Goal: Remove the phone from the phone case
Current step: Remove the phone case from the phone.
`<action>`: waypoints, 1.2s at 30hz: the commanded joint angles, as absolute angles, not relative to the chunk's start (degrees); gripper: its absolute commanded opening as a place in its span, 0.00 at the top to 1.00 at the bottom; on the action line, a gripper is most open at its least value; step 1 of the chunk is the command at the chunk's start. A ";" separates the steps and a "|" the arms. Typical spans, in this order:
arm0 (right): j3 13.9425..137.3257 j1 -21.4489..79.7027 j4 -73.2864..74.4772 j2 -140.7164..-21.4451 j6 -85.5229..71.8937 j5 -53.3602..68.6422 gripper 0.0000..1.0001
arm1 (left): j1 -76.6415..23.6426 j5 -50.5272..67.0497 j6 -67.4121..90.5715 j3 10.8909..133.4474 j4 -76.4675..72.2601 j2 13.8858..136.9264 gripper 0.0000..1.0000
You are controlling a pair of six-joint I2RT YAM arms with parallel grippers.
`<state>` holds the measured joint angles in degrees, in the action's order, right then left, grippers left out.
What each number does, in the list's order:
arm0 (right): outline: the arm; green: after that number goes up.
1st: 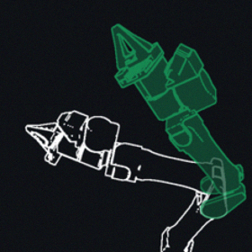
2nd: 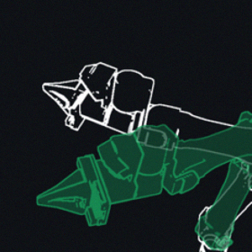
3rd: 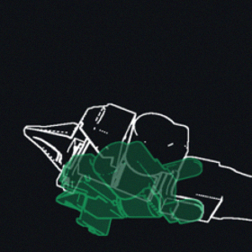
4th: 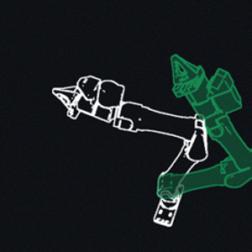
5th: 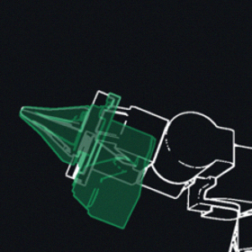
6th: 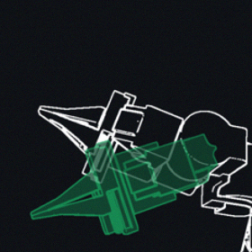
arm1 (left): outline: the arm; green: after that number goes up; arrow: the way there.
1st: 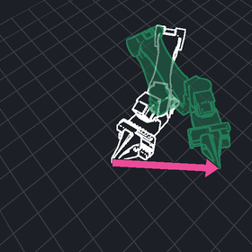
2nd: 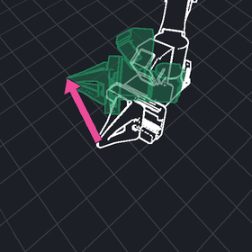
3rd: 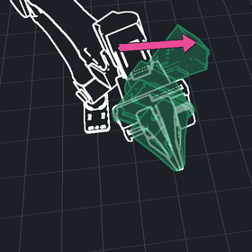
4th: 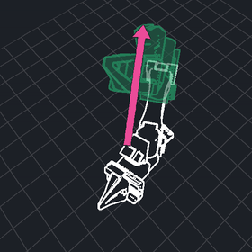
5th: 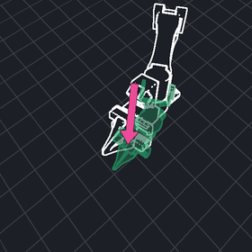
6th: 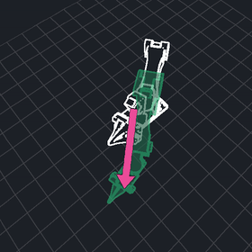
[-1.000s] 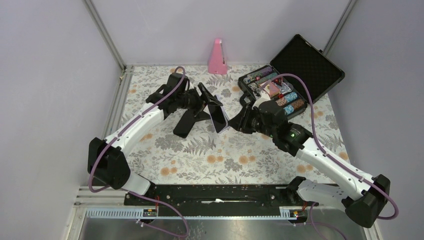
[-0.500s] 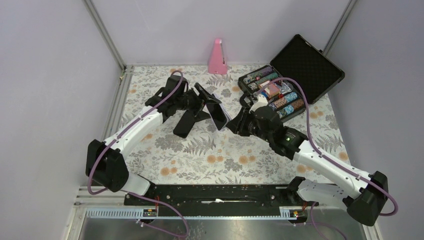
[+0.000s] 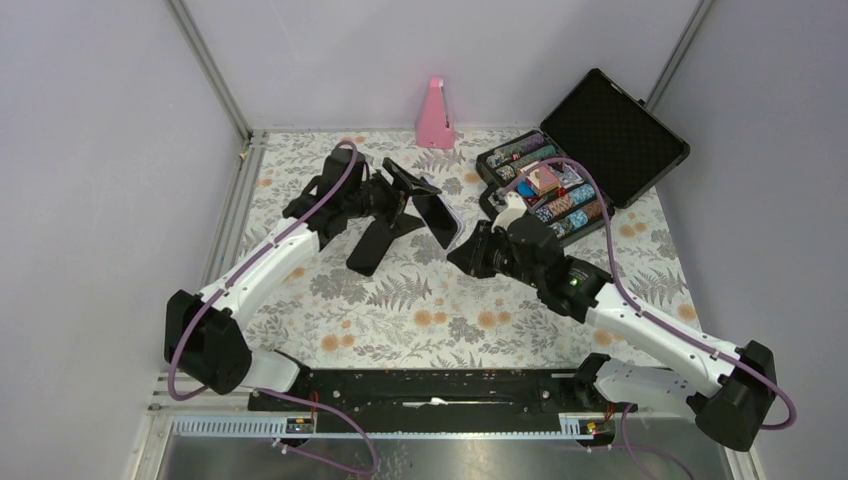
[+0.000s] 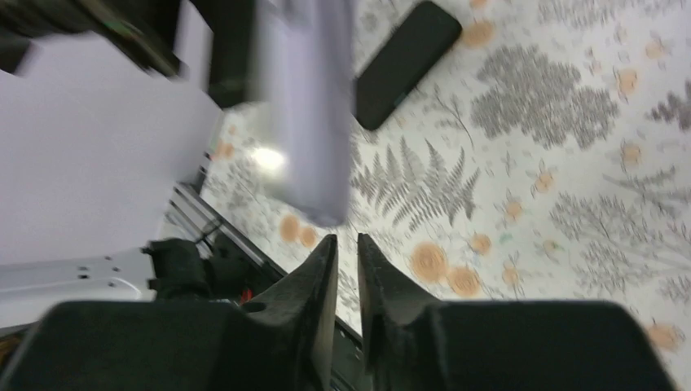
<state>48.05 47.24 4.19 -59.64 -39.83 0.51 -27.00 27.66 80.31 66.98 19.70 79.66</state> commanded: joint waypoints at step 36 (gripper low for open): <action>45.15 48.96 -13.98 -53.66 -27.43 2.53 0.65 | -27.58 32.70 86.18 73.95 24.64 74.91 1.00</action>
<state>46.33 48.64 -4.89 -55.09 -30.70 2.55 -27.49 31.88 84.49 69.10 21.43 77.30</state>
